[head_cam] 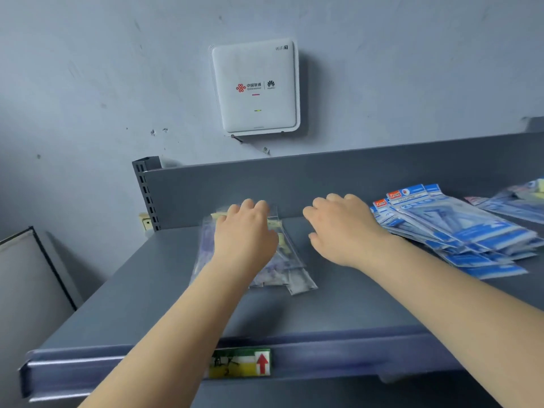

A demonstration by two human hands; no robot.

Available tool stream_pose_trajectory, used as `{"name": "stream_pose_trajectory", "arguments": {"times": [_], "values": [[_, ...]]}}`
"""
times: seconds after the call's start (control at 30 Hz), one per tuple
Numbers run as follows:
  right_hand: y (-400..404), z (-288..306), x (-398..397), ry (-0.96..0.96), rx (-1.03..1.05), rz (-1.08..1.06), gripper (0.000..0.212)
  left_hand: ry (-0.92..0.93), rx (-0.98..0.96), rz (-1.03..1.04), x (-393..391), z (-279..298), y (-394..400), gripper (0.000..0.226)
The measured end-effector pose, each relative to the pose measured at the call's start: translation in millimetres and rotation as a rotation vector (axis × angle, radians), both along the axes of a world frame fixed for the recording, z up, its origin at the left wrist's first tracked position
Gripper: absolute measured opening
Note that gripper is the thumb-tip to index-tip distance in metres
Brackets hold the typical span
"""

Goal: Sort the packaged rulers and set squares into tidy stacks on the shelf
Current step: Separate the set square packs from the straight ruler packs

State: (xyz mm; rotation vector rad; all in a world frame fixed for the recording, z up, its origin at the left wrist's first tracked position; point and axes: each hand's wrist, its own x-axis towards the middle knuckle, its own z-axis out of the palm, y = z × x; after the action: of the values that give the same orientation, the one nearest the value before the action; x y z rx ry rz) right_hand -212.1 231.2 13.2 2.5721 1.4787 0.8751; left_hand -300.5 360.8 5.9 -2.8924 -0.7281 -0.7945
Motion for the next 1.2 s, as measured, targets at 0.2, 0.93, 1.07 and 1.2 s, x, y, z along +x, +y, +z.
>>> {"name": "stream_pose_trajectory", "arguments": {"times": [0.2,0.93,1.07,1.2], "values": [[-80.0,1.0,20.4,0.008,0.017,-0.06,0.022,0.033,0.128,-0.097,37.9,-2.8,-85.5,0.033],[-381.9,-26.8,134.8,0.155,0.056,-0.422,0.034,0.119,0.164,-0.411,186.0,-21.2,-352.1,0.038],[-407.9,-31.7,163.2,0.218,0.091,-0.447,0.035,0.15,0.165,-0.443,220.1,-13.5,-367.0,0.042],[-422.3,-31.1,196.3,0.397,0.145,-0.432,0.044,0.205,0.132,-0.441,252.4,-9.2,-370.6,0.045]]}}
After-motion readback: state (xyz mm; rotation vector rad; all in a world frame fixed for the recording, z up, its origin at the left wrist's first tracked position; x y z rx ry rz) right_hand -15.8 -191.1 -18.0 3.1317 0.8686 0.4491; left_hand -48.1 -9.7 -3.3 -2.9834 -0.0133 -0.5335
